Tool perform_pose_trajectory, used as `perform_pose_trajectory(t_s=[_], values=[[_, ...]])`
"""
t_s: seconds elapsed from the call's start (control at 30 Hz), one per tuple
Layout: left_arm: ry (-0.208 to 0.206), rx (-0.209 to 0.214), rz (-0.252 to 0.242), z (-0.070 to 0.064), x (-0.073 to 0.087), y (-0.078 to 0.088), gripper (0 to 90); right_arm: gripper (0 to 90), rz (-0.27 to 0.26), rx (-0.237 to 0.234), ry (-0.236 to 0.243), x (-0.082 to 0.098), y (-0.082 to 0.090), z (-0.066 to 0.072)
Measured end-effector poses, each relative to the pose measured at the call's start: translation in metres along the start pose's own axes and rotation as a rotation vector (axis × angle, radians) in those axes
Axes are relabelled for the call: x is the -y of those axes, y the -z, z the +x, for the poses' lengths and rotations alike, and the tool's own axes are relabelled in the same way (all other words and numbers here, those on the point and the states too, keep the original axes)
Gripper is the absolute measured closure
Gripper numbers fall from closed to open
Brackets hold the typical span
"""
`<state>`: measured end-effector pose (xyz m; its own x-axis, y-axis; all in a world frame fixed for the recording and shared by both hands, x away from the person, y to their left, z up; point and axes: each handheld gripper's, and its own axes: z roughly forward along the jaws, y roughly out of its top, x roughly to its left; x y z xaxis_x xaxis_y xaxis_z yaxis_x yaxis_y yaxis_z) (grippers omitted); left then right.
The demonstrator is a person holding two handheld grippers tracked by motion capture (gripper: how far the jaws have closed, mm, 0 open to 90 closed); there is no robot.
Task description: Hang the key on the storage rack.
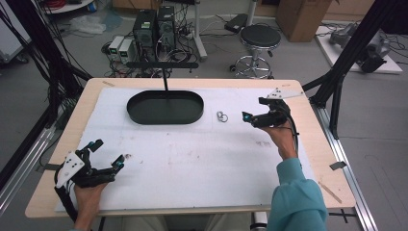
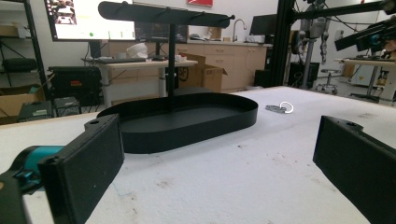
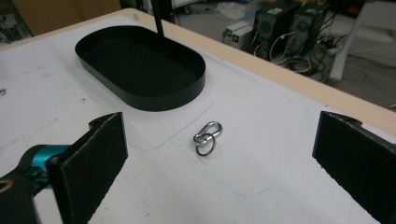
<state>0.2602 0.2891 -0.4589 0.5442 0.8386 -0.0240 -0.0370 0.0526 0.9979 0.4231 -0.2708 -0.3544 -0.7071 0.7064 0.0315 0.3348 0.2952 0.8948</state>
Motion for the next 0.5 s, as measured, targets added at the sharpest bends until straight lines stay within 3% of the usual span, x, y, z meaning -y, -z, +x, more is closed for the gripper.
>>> perform_pose_trajectory(t_s=[0.07,0.17,0.5], values=[[0.001,0.002,0.001,0.0,0.0,0.0,2.3,2.5,0.047,-0.014,0.01,-0.007,-0.014,-0.002],[0.001,0.001,0.002,0.0,0.0,0.0,2.3,2.5,0.064,-0.028,0.01,-0.01,-0.021,-0.003],[0.001,0.001,0.002,0.0,0.0,0.0,2.3,2.5,0.201,-0.056,0.037,-0.024,-0.064,-0.002]])
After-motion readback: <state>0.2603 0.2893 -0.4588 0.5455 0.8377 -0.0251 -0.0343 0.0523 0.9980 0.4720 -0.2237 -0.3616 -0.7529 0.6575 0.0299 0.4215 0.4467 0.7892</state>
